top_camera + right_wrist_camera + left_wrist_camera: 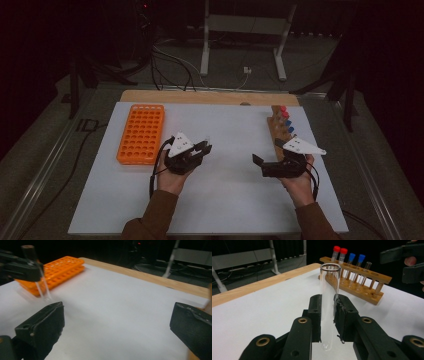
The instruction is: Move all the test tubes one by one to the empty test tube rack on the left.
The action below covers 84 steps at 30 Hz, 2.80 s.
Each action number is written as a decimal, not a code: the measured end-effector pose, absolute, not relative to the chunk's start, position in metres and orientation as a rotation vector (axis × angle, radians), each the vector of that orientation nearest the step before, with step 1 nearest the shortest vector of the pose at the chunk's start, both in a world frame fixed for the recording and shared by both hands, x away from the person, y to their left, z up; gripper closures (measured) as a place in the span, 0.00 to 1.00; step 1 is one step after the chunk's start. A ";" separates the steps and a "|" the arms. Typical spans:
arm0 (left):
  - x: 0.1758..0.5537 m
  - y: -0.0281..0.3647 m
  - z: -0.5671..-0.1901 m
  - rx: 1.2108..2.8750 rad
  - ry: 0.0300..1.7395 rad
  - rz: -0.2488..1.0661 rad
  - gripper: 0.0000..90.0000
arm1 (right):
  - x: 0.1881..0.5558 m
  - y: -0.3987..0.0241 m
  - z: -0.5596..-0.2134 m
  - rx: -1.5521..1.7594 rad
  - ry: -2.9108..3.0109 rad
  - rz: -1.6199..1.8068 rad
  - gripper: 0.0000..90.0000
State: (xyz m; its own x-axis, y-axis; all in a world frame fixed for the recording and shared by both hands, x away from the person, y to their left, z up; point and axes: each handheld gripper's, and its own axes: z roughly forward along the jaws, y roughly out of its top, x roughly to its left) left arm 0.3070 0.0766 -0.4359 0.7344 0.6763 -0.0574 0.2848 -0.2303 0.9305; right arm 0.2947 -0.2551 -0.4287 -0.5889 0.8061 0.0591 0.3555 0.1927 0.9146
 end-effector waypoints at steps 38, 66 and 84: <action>0.305 0.196 -0.459 1.680 1.073 0.643 0.85 | 0.283 -0.293 -0.438 1.153 1.913 1.406 0.00; 0.308 0.212 -0.492 1.791 1.217 0.672 0.85 | 0.284 -0.288 -0.443 1.145 1.944 1.399 0.00; 0.302 0.227 -0.491 1.632 1.267 0.597 0.59 | 0.289 -0.297 -0.440 1.158 1.929 1.334 0.01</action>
